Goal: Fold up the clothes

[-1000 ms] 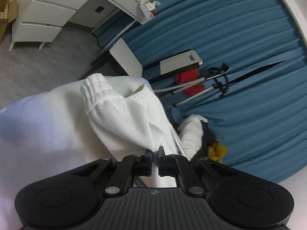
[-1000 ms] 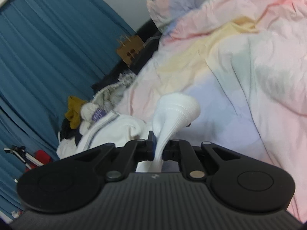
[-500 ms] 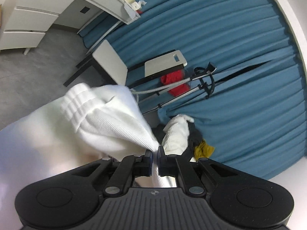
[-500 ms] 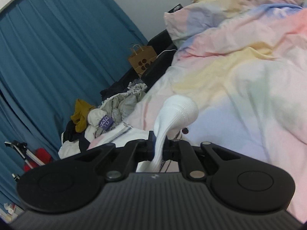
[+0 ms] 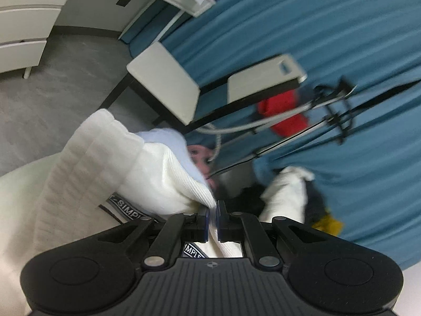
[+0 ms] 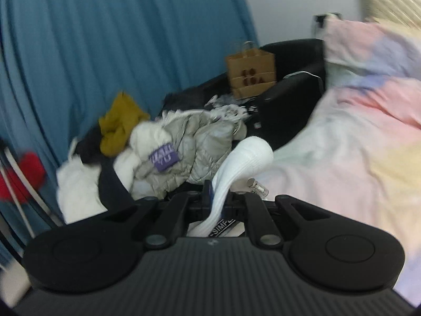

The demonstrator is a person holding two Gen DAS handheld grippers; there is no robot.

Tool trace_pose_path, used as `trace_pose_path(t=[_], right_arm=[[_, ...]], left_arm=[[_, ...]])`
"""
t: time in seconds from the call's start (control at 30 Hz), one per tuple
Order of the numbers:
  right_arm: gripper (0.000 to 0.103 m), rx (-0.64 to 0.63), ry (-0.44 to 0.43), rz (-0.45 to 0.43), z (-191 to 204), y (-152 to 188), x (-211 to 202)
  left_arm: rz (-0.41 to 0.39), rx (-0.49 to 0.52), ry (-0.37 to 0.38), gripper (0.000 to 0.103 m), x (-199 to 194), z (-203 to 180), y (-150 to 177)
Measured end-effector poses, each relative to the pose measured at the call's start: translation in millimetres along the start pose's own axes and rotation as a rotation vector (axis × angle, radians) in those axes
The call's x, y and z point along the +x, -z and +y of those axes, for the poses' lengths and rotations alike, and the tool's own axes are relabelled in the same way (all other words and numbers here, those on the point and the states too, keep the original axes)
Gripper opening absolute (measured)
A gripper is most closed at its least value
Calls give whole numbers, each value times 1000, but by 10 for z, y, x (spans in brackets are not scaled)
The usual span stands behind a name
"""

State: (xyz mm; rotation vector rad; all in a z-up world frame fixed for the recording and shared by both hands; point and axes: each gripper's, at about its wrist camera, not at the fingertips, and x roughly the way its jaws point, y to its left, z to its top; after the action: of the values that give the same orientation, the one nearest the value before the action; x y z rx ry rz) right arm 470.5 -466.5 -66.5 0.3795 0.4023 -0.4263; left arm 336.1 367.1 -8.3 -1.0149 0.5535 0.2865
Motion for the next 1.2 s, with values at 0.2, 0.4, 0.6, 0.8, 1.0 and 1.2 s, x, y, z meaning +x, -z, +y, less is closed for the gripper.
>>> trace_pose_path(t=[0.2,0.4,0.6,0.8,1.0,1.2], right_arm=[[13,16,-68,72,-107,150,350],[46,205,-244,98,-547,129,11],[79,423,-314,74,-1162,405,-782],[79,656,-230,145,-1762,992,-1208],[79,793,-299,277,-1863,1219,-852],[66,652,-263,126,-1563,994,-523]], left_arm=[[63,89,-45,11,635,65,-13],[44,145,86,60,90,126,80],[55,45,208,86,-851,423,723],[209,-217,155,100,-1020,1035,1400],[178,-333,170,99,-702,1158,1363],[45,-293,99,81,-411,976,1171]])
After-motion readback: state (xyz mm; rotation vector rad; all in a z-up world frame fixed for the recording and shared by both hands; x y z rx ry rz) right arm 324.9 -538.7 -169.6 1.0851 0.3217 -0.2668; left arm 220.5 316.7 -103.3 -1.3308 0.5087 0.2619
